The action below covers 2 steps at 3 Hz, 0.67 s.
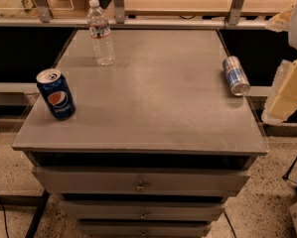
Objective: Place redbull can upright
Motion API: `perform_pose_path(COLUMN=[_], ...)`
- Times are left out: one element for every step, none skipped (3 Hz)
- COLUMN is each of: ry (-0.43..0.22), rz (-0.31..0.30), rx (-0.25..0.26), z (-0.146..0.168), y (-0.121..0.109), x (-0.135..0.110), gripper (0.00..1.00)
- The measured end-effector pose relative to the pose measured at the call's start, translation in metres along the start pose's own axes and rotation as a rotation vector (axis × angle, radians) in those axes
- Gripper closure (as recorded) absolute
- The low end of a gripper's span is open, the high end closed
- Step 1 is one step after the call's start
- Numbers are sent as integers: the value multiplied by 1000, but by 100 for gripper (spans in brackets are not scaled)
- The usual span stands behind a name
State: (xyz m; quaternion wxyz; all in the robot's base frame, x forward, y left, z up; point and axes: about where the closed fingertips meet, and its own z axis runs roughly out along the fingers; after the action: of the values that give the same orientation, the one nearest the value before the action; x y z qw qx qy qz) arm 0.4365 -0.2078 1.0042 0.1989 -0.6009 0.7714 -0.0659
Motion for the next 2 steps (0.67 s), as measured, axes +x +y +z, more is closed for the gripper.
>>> perform_pose_path(ry=[0,3], rz=[0,13], rx=[0,8], z=[0,0], y=[0,-3], x=[0,-2], gripper=[0,0])
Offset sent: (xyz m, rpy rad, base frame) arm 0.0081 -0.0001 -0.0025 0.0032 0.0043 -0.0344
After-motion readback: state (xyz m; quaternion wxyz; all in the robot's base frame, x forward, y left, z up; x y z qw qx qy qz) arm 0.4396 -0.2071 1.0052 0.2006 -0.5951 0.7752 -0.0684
